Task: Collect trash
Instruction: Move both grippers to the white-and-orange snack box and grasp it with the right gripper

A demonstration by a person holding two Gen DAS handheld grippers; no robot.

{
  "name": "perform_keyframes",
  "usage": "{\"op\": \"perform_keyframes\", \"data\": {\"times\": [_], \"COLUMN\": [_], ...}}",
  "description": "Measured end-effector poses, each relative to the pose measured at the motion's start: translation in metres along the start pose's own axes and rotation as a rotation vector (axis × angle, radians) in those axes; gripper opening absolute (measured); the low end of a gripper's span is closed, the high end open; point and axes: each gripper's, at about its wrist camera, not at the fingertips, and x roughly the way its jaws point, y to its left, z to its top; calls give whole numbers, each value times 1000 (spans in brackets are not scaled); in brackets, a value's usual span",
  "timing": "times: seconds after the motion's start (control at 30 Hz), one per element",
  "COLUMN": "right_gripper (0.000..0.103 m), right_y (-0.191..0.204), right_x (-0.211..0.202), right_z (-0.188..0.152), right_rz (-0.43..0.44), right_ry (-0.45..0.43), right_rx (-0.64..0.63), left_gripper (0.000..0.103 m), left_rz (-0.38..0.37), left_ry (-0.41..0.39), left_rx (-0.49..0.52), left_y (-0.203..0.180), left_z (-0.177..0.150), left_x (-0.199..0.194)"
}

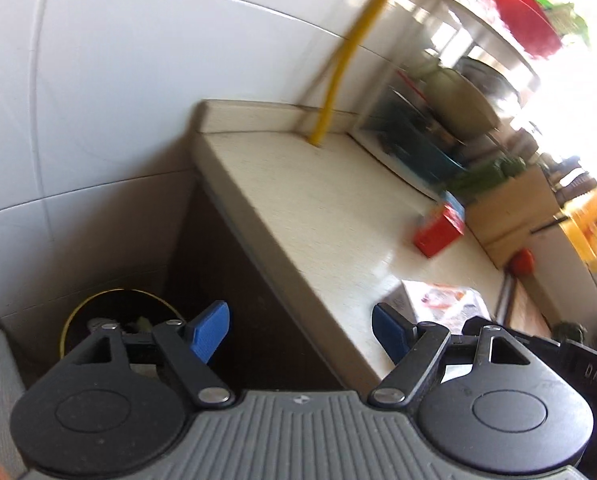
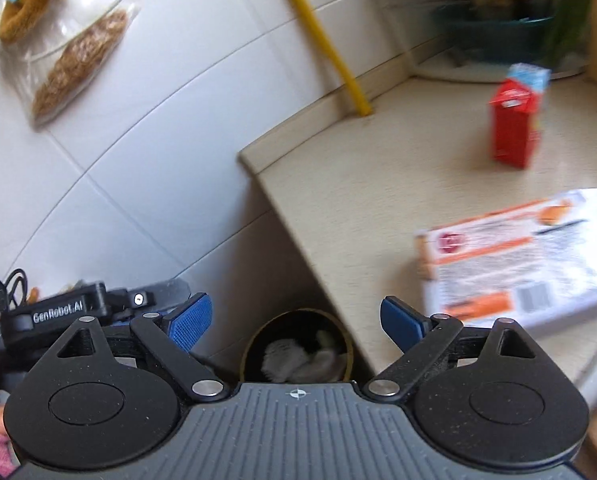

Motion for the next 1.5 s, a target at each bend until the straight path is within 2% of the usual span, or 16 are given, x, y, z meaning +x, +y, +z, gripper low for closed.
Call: {"op": "perform_keyframes", "data": {"times": [0.27, 0.47, 0.77, 1.07, 1.13, 1.2, 1.37, 1.5], "right_gripper": [98, 100, 101, 102, 102, 102, 102, 102], "right_y": [-62, -120, -173, -213, -215, -217, -225, -220], "right_x": [-57, -77, -58, -22, -19, -17, -14, -1], "right_z": [-1, 2, 24, 38, 40, 41, 52, 65], "right_rz": [-153, -153, -57, 135, 225, 268, 248, 230], "right_ry": [-118, -156, -120, -20, 3, 10, 14, 104], "right_rx": [81, 176, 231, 323, 322, 339, 310, 220], "left_gripper": [81, 81, 82, 82, 82, 82, 82, 82], "left_rz": [-49, -77, -83, -45, -40, -34, -24, -26], "left_ry": [-6, 1, 62, 88, 92, 93, 105, 130], "left_rx": [97, 152, 203, 185, 182, 180, 183, 192], "left_y": [-43, -78, -123, -135, -136, -137, -137, -139], "left_z": [-1, 3, 3, 7, 9, 11, 11, 8], "left_x": [0, 16, 57, 82, 87, 93, 109, 119]}}
